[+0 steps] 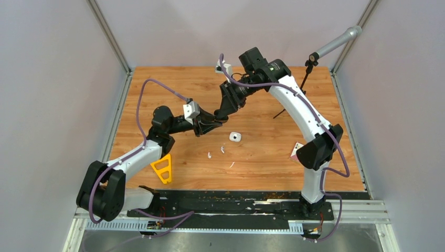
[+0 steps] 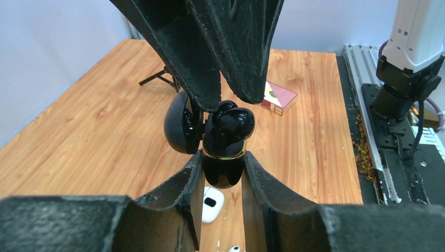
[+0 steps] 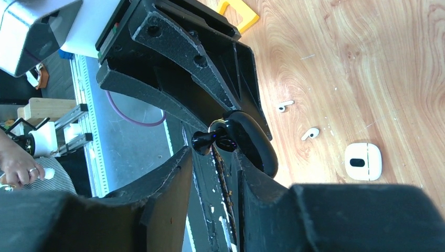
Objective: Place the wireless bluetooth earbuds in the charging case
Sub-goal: Insert the left earbud into the left side groove of the charging case.
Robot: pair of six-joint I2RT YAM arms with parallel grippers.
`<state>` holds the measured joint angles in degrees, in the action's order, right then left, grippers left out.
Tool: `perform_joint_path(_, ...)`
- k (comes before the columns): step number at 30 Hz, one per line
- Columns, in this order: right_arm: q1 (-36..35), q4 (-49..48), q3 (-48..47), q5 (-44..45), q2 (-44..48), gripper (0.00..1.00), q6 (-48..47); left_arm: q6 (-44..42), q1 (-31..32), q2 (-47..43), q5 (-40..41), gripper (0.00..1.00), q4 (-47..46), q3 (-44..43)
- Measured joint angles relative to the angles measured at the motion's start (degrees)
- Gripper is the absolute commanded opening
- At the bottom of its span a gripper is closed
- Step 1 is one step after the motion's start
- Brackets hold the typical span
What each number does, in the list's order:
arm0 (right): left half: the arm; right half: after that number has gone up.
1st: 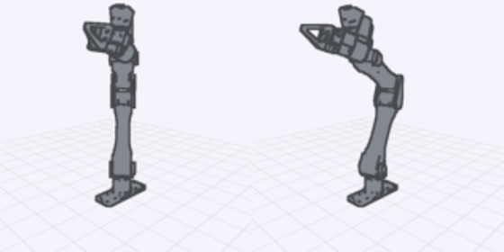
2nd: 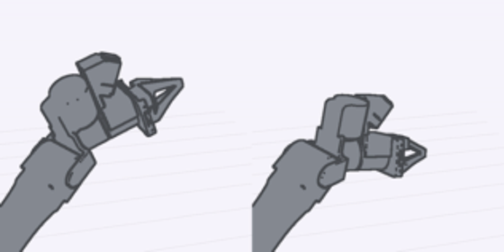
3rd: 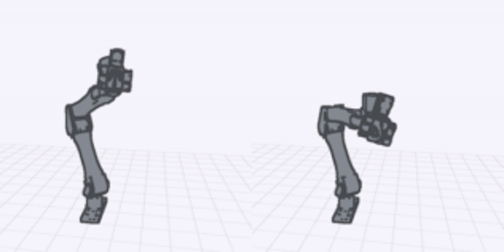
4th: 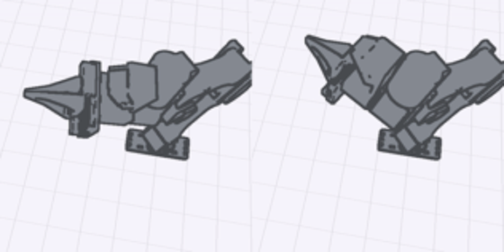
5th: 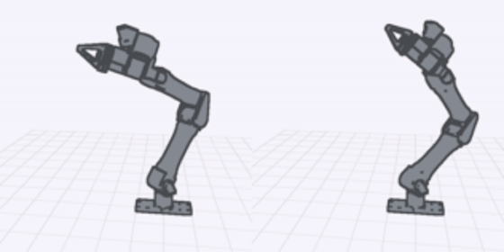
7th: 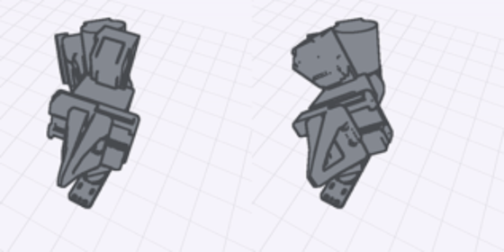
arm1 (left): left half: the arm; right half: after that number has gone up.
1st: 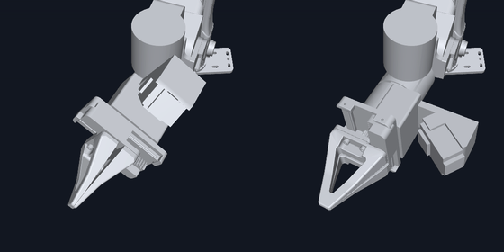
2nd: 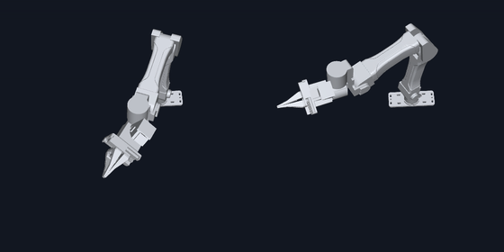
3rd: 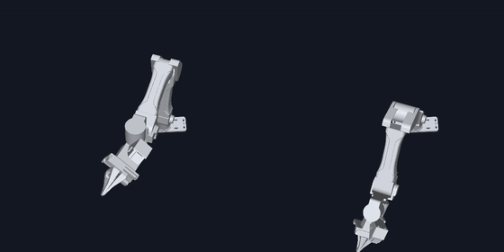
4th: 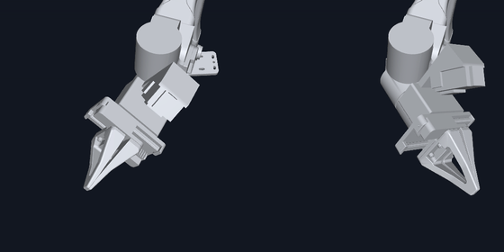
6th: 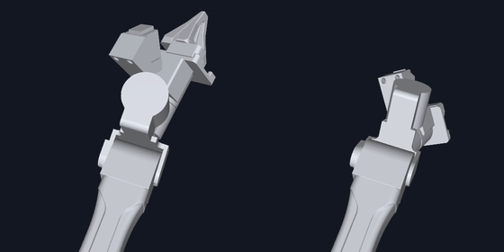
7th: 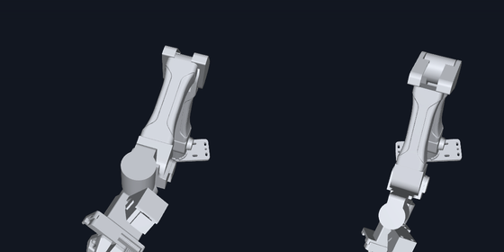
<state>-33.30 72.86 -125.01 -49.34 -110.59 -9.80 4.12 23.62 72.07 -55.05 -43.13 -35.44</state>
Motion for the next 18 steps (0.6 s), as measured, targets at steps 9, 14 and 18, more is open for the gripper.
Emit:
perform_joint_path(9, 0.0, 2.16, -1.42, 0.46, 0.61, 0.34, -3.26, 3.98, 0.04, 0.0, 1.18, 0.0, -2.56, 0.52)
perform_joint_path(14, 0.0, 2.86, -3.87, 0.33, 2.43, 0.13, -5.95, 4.7, 0.04, 0.0, 1.2, 0.0, -3.1, 0.52)
perform_joint_path(18, -0.68, 2.8, -6.84, -0.87, 2.69, 0.0, -7.23, 4.76, 0.04, 0.0, 1.2, 0.0, -3.43, 0.52)
